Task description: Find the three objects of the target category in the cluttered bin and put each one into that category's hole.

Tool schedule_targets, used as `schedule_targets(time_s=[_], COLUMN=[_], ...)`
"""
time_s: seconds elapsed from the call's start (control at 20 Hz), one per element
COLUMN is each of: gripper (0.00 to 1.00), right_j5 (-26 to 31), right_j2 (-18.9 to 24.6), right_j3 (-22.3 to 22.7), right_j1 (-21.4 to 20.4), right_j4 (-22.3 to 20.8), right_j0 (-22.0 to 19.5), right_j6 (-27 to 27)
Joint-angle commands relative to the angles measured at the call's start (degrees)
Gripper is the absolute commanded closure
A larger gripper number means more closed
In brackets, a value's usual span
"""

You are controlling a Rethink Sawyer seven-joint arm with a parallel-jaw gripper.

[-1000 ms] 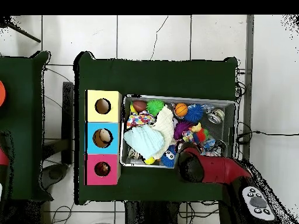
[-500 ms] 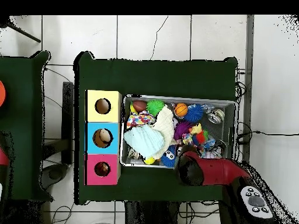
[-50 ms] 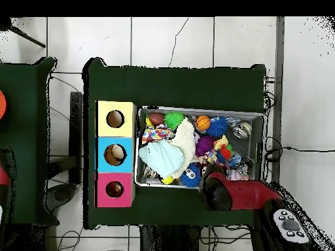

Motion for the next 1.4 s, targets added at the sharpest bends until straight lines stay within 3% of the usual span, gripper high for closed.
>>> schedule_targets(time_s=[0.05, 0.25, 0.55, 0.75, 1.4], gripper=[1.0, 1.0, 1.0, 1.0, 1.0], right_j5=[4.72, 7.06, 12.02, 12.75, 13.07], right_j2=[4.42, 4.46, 8.37, 8.45, 10.25], right_j3=[-5.27, -5.77, -4.78, -5.2, -8.77], right_j1=[8.9, 7.75, 4.48, 3.89, 6.21], right_j4=[-4.72, -4.81, -4.09, -4.8, -8.24], right_j0=[-2.36, -3.29, -7.89, -8.11, -10.03], right_j6=[-3.08, -4.16, -8.3, -8.76, -8.64])
